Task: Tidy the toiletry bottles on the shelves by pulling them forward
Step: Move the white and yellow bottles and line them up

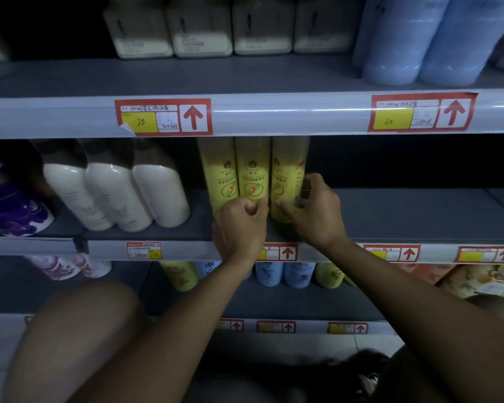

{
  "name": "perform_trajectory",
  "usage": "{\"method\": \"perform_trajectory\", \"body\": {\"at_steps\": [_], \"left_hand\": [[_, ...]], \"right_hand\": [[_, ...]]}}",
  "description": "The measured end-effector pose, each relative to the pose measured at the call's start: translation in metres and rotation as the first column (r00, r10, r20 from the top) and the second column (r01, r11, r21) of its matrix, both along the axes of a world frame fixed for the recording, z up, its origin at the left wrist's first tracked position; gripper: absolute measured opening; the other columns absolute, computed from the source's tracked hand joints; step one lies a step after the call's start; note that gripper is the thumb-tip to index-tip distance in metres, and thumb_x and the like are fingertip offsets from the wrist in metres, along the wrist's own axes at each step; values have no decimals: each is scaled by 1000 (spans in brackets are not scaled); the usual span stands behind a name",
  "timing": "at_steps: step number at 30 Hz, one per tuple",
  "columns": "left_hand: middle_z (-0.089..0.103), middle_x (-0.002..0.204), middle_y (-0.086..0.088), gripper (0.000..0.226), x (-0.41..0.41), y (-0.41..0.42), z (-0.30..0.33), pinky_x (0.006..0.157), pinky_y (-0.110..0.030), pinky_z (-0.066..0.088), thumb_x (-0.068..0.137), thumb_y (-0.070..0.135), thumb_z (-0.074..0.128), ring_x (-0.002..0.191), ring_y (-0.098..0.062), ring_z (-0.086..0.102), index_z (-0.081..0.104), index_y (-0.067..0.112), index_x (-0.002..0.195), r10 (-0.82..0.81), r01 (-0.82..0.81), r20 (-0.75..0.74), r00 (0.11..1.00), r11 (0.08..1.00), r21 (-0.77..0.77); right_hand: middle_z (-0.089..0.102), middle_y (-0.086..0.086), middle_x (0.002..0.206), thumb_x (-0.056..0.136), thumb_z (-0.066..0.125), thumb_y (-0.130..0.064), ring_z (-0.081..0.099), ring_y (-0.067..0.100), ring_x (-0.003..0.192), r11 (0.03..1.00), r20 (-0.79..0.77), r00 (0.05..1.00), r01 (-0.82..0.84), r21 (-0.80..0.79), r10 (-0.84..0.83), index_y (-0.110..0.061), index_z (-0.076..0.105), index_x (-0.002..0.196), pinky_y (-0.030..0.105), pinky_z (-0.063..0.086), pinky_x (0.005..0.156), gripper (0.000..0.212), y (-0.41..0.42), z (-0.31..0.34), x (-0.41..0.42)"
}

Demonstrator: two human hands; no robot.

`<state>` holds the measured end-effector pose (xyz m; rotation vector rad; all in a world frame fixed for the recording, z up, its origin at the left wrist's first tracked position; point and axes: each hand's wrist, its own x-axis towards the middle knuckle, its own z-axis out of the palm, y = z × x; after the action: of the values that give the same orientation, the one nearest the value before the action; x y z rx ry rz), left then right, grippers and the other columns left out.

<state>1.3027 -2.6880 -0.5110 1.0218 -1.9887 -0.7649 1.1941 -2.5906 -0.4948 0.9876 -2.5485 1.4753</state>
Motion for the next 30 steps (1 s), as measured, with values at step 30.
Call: {"method": "perform_trajectory", "body": {"at_steps": [30], "left_hand": [[49, 48, 2, 52, 24, 9, 29, 50, -28, 29, 96, 39, 63, 48, -13, 50, 44, 16, 53, -275, 274, 176, 945, 961, 30]], "right_hand": [[73, 16, 111, 87, 69, -16, 70, 38, 100, 859, -105, 993, 12, 513, 49, -14, 72, 113, 40, 57, 81, 26, 28, 35, -30]]}}
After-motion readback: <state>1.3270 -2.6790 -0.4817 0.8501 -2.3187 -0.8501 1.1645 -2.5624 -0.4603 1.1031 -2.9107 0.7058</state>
